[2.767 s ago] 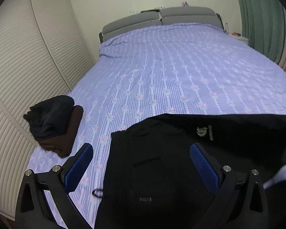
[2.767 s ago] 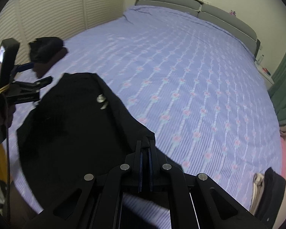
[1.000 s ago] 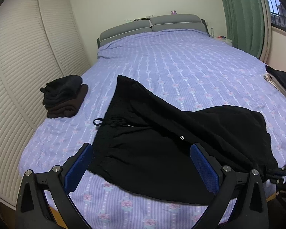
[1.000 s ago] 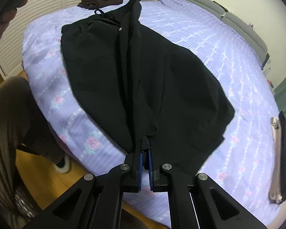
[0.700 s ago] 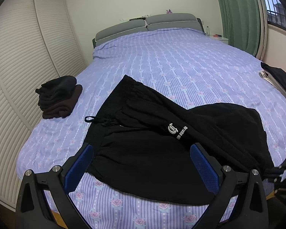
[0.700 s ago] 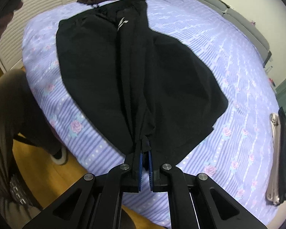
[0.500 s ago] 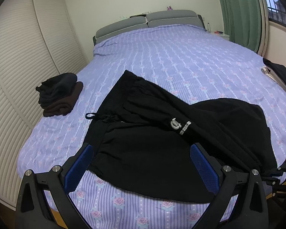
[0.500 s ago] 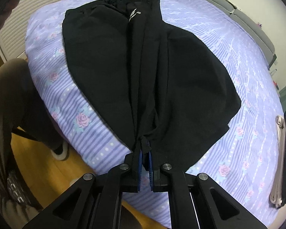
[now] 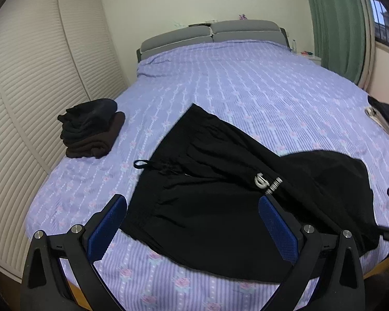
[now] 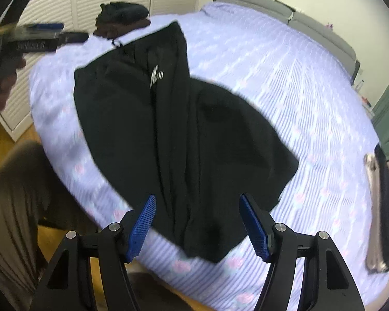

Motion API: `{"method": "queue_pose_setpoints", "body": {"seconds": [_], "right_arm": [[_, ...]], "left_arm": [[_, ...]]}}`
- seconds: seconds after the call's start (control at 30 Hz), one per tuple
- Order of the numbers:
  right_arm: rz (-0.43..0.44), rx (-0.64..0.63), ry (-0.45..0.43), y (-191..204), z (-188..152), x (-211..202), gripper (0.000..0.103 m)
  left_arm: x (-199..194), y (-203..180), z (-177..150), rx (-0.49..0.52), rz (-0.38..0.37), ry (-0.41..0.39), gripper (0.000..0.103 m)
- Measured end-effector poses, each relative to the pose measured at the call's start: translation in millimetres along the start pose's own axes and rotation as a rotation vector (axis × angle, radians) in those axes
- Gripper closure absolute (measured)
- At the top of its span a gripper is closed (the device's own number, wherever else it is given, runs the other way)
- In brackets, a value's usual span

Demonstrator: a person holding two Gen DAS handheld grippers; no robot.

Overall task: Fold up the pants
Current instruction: 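Open the right tool to release the pants, then grasp the pants with the left tool and drag them flat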

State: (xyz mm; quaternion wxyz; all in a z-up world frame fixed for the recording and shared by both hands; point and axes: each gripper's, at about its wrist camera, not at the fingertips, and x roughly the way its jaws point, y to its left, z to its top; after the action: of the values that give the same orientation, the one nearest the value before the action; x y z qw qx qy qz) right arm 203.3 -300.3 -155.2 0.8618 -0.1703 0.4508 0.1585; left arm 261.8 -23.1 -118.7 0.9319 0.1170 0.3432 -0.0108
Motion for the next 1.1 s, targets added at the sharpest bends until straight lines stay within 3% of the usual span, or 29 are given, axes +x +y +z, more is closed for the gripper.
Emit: {"method": "queue_pose_setpoints", "body": {"seconds": [0.2, 0.57, 0.83, 0.9, 1.1], "right_arm": [[-0.050, -0.013, -0.038, 2.3, 57.0, 3.6, 0.035], [-0.103, 0.075, -0.080, 1.4, 152.4, 21.9, 0.035], [-0.127, 0.137, -0.052, -19.0, 212.3, 80.0, 0.035], [-0.125, 0.171, -0.048, -27.2, 223.2, 91.8, 0.035], [-0.133, 0.279, -0.076, -47.5, 246.4, 105.4, 0.035]], "left_arm": [[23.4, 18.6, 25.6, 0.033, -0.027, -0.009, 0.000], [132.8, 31.6, 129.4, 0.200, -0.198, 0.055, 0.003], [224.8, 27.5, 163.9, 0.375, -0.324, 0.158, 0.046], [240.9, 25.8, 167.0, 0.409, -0.351, 0.175, 0.052], [270.7, 18.8, 174.3, 0.494, -0.491, 0.179, 0.053]]}}
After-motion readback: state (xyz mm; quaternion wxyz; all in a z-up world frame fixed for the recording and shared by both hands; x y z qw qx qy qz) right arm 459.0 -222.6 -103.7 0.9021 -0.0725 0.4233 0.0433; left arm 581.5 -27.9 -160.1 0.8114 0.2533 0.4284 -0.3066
